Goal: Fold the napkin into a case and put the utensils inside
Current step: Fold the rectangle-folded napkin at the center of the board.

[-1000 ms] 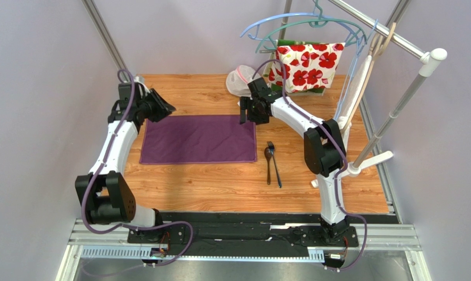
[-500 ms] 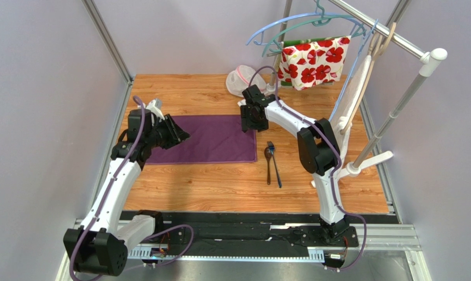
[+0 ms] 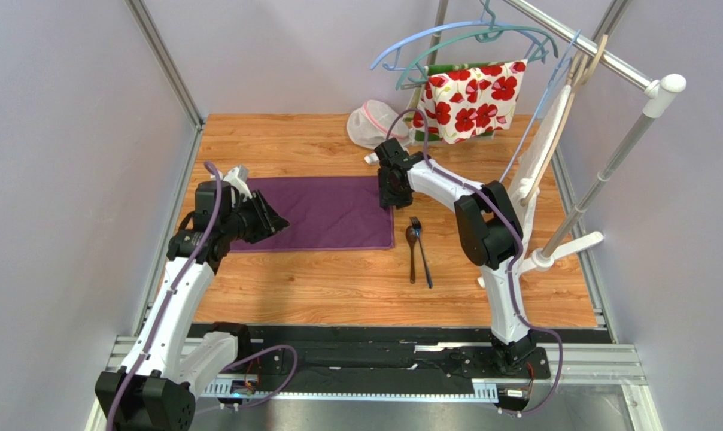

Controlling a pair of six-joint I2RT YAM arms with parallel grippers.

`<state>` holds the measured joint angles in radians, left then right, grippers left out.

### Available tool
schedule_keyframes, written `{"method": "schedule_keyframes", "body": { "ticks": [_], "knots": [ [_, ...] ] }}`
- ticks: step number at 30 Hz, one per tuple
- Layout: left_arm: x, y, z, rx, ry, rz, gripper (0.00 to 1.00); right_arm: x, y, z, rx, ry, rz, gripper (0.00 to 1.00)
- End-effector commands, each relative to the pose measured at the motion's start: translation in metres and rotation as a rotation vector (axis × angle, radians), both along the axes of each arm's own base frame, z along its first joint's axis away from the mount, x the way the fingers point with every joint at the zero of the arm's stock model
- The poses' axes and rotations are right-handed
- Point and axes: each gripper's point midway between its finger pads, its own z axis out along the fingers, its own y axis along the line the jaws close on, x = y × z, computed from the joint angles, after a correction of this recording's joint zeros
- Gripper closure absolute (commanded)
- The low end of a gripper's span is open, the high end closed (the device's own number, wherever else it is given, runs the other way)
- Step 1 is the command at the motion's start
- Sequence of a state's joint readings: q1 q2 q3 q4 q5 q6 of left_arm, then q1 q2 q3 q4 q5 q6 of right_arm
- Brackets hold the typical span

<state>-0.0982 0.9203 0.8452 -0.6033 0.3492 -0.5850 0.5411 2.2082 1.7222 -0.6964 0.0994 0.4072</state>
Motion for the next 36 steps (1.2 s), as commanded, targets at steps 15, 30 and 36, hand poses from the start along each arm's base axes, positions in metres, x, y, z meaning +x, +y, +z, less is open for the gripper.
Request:
{"method": "schedule_keyframes", "body": {
  "ticks": [15, 30, 36],
  "knots": [
    [-0.002, 0.0, 0.022, -0.016, -0.045, 0.018, 0.62, -0.03, 0.001, -0.048, -0.159, 0.088, 0.043, 1.0],
    [0.054, -0.019, 0.011, -0.067, 0.065, -0.047, 0.62, -0.004, -0.018, 0.072, -0.032, -0.187, 0.03, 1.0],
    [0.076, -0.022, -0.002, -0.071, 0.106, -0.035, 0.63, -0.001, -0.021, 0.105, 0.0, -0.256, 0.029, 1.0]
  ]
}}
